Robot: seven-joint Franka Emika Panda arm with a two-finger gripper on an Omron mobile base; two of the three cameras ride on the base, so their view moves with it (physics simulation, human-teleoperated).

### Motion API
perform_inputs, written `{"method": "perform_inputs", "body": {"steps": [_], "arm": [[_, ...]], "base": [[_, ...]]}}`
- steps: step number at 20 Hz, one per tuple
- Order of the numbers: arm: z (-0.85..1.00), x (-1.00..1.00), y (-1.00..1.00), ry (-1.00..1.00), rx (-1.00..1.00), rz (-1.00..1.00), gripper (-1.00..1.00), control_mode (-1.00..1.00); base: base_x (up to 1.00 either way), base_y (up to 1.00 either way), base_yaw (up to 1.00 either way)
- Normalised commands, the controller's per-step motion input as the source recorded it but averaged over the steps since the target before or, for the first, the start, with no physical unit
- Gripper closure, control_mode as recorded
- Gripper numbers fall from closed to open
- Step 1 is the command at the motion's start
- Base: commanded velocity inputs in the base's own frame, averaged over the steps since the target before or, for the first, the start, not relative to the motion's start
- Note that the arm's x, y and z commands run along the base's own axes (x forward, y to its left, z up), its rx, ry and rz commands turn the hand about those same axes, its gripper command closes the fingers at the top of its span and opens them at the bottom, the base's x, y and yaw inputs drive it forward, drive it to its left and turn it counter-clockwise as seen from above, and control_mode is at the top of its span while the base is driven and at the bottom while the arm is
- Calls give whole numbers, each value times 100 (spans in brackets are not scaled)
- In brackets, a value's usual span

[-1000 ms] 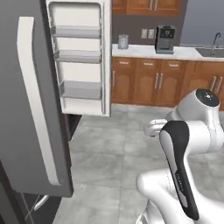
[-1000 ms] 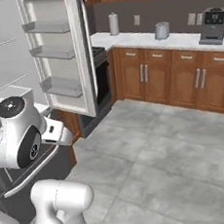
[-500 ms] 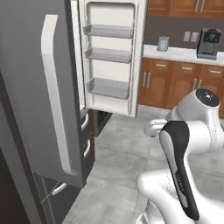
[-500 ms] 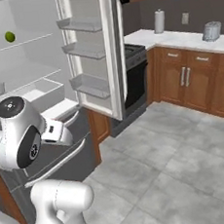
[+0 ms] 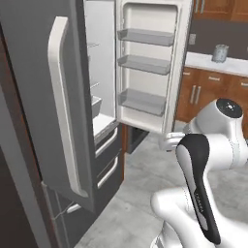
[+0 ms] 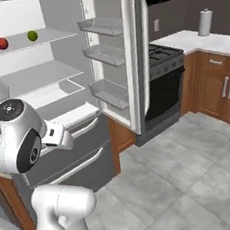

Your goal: Gather the lime and onion from the fridge and place them on a tray on the dining counter. Then gather the chicken drumsticks from the fridge and place them on the other tray.

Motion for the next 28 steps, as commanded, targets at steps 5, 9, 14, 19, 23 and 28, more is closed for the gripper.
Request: {"method": "perform_inputs", "body": {"steps": [5, 9, 14, 19, 23, 28], "arm": [[0, 0, 0, 0, 0, 0, -100, 100], [0, 0, 0, 0, 0, 0, -100, 100], [0, 0, 0, 0, 0, 0, -100, 100], [0, 0, 0, 0, 0, 0, -100, 100], [0, 0, 0, 0, 0, 0, -100, 100], [0, 0, 0, 0, 0, 0, -100, 100]], "base": [[50, -40, 25], [48, -13, 29], [34, -8, 36], [52, -25, 36], [55, -31, 36], [58, -16, 34]]}}
